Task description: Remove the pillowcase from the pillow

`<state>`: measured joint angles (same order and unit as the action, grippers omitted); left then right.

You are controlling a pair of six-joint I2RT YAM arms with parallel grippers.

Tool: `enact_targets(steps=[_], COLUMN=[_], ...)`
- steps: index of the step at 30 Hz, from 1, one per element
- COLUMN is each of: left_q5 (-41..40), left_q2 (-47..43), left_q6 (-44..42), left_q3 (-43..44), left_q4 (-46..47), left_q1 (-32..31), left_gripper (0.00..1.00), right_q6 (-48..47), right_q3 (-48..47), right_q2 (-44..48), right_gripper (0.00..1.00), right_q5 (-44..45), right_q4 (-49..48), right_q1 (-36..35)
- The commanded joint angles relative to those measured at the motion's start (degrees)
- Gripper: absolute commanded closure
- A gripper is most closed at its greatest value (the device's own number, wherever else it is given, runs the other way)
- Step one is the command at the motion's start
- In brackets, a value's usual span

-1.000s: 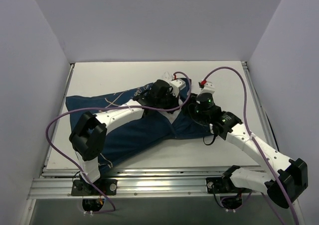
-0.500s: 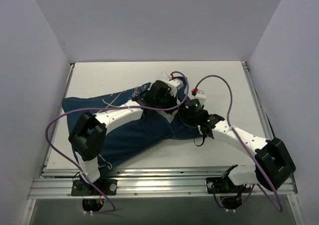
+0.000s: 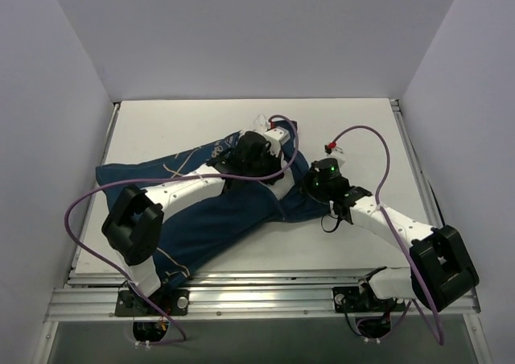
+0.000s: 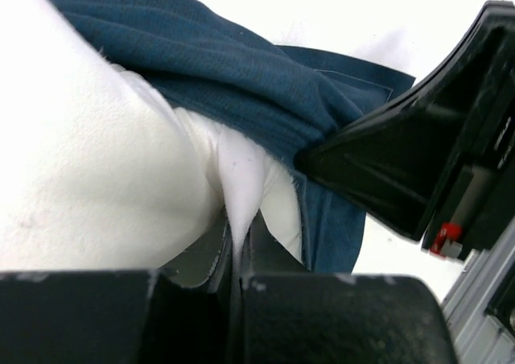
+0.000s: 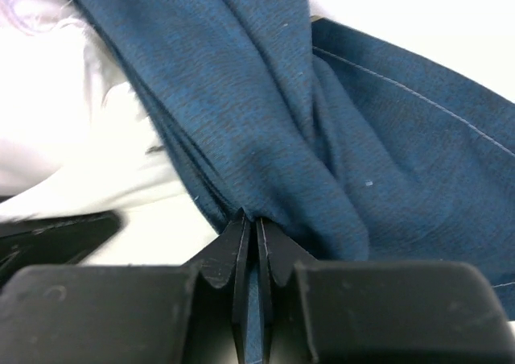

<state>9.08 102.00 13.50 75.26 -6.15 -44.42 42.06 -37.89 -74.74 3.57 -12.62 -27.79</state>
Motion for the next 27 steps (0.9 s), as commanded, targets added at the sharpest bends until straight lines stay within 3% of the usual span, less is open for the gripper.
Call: enact_targets(steps=[1,8,23,27], left_q5=[-1.43,-1.0,1.38,3.64], left_q2=[-7.42,-19.53,-38.52,-38.63], left_q6=[2.67,6.01,9.88,9.79], left_q3=[-1.52,-6.97,-15.32,-14.1], left_q4=[-9.13,-12.56,-16.96,-14.34], left_q1=[3.54,9.78,18.49,18.59], left_gripper=[0.98,0.98,0.98,0.98], right_q6=[-3.3,-2.6,-4.44,-7.51], right_q3=[1.77,1.94,3.35,3.09], right_q2=[0.29,2.32,1.44,3.02], right_gripper=[1.0,1.0,1.0,1.0], right_q5=[13.21,14.18,10.58,3.57], right_q4=[10.86,15.87,14.56,12.11], right_q1=[6.51,12.57,19.61,19.71])
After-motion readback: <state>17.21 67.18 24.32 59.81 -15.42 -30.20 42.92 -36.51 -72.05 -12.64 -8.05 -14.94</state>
